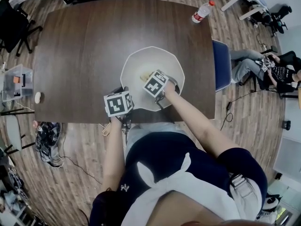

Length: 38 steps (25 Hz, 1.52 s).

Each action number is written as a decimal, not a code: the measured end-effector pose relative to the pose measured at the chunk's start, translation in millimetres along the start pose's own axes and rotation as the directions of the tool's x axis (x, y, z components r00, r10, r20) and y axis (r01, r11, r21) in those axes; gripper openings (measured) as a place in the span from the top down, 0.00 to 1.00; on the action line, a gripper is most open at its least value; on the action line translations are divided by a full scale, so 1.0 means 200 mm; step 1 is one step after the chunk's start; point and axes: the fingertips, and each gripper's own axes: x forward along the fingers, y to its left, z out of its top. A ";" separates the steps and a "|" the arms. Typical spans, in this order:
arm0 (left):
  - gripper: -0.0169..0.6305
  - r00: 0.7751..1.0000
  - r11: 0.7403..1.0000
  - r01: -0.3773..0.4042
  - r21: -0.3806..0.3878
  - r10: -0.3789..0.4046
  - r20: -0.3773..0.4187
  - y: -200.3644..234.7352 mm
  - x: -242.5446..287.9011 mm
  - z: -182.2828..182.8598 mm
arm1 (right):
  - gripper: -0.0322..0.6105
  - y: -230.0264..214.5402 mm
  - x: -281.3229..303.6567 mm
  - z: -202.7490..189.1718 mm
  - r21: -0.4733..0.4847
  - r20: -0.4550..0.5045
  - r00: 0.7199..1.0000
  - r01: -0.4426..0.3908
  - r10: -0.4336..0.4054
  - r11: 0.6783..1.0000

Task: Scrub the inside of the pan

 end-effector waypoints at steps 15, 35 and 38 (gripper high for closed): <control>0.87 0.948 0.997 -0.013 0.070 -0.010 0.318 0.01 -0.32 0.20 | 0.73 0.08 -0.50 0.20 0.194 0.458 0.889 -0.098 -0.002 0.976; 0.97 0.794 0.905 0.100 0.414 -0.324 0.514 -0.54 -0.82 0.17 | 0.95 0.49 -1.24 0.33 0.038 0.793 0.603 -0.192 0.087 0.981; 0.97 0.794 0.909 0.105 0.404 -0.322 0.517 -0.52 -0.82 0.13 | 0.95 0.52 -1.23 0.32 0.032 0.784 0.614 -0.184 0.090 0.982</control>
